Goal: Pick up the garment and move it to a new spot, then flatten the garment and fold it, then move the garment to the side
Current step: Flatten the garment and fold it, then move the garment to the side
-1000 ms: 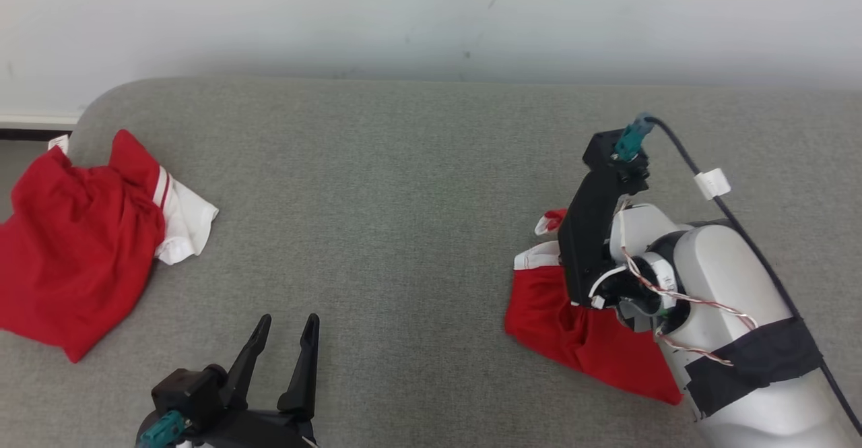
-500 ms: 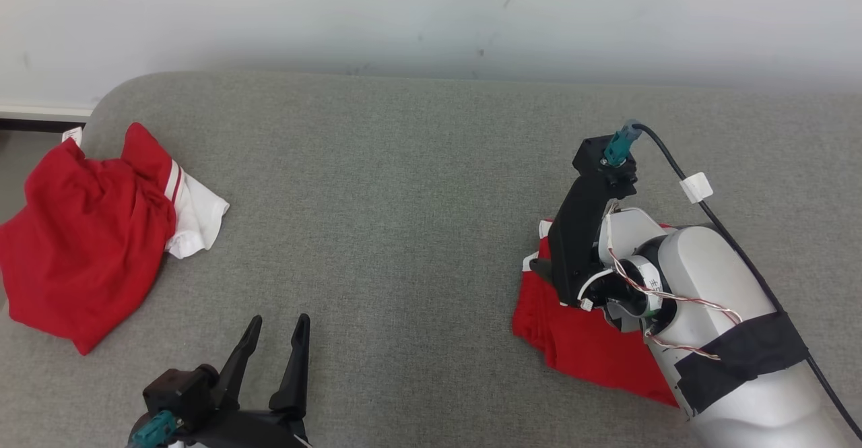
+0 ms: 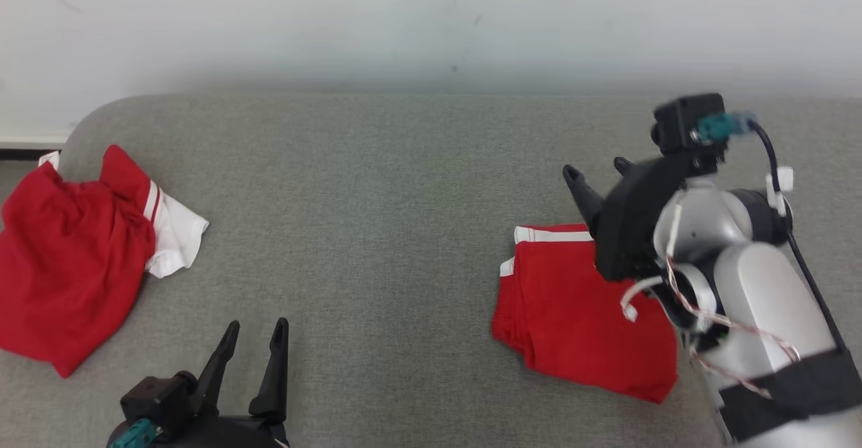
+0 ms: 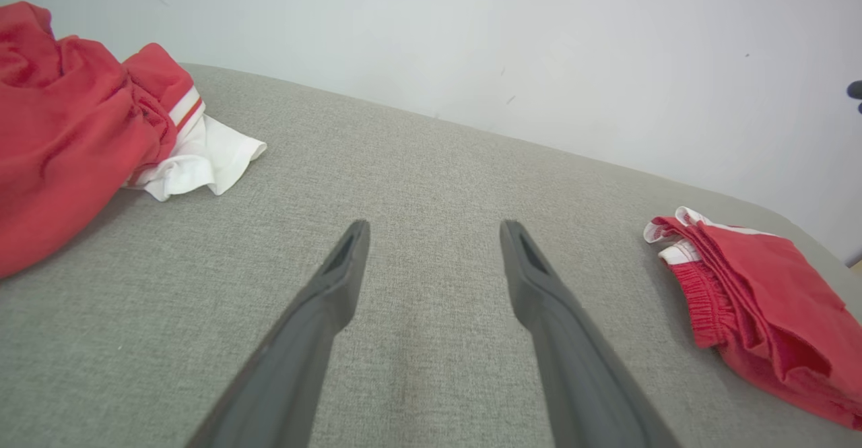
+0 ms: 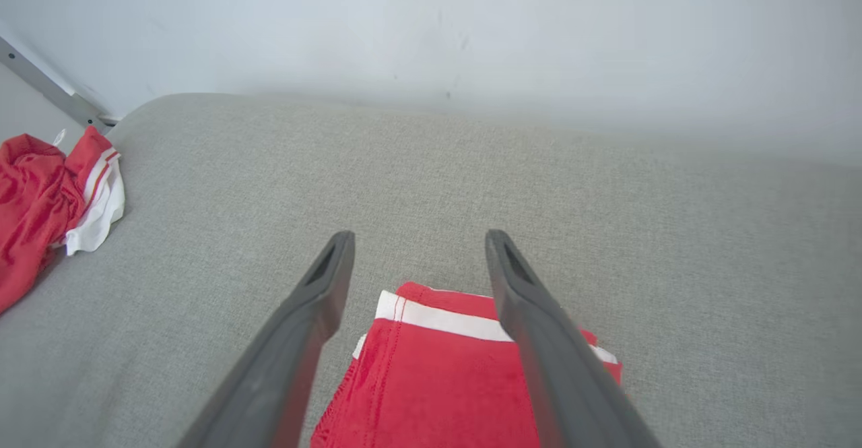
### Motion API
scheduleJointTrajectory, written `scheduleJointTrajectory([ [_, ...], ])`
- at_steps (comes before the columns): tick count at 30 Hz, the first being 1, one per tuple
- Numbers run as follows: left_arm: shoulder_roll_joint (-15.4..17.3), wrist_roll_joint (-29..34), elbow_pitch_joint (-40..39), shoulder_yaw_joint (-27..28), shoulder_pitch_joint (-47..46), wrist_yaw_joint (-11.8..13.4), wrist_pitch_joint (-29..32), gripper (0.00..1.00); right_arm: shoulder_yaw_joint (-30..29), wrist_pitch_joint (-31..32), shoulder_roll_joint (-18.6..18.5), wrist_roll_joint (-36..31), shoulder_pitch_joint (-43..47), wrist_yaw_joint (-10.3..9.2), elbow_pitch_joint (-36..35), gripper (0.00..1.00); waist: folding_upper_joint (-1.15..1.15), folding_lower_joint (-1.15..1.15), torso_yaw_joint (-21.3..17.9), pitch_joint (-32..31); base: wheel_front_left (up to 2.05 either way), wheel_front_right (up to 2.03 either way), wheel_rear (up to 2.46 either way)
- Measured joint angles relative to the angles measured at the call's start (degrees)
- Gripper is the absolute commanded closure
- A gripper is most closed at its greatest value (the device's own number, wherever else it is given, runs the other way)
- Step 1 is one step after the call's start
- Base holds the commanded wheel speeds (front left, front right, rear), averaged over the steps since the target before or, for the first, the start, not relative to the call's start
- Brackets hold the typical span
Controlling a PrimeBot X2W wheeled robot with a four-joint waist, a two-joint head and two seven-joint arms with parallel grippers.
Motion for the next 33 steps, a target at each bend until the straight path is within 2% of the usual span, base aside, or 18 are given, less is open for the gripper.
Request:
scheduleJointTrajectory([
  [3,0.4,0.2,-0.7,0.4,0.0,0.1,0.0,0.0,-0.4,-6.3,-0.8,-0.7,4.2,0.22,-3.0,0.0,0.0,0.0,-0.9,-0.5,0.0,0.0,0.0],
  [6,0.8,0.4,-1.5,0.5,0.1,0.2,-0.2,0.0,-1.0,-13.5,-0.9,-0.7,8.6,1.38,-5.6,0.0,0.0,0.0,-1.8,-0.9,0.0,0.0,0.0],
  [10,0.9,0.6,-2.2,0.7,0.1,0.2,-0.2,0.0,-3.2,-21.7,-1.0,-0.7,15.0,1.58,-7.3,0.0,0.0,0.0,-2.8,-1.7,0.0,0.0,0.0],
  [13,1.4,0.8,-3.0,1.2,0.7,0.5,-0.2,0.0,-3.4,-27.1,-2.0,-1.0,18.3,3.33,-7.5,0.0,0.0,0.0,-3.3,-2.3,0.0,0.0,0.0],
  [21,1.8,1.1,-3.9,1.2,0.9,0.6,-0.2,0.0,-10.0,-40.1,-2.4,-1.9,26.8,2.04,-6.8,0.0,0.0,0.0,-3.9,-4.1,0.0,0.0,0.0],
  [25,2.2,1.1,-5.1,1.7,2.5,0.7,-0.2,0.0,-10.9,-44.5,-1.9,-1.9,30.3,2.0,-6.5,0.0,-0.01,-0.01,-3.9,-4.6,0.0,0.0,0.0],
  [33,2.9,1.1,-6.6,2.4,3.4,1.1,-0.2,0.0,-13.2,-51.3,-0.9,-0.2,30.4,2.1,-5.6,0.0,0.0,0.0,-4.9,-4.0,0.0,0.0,0.0],
])
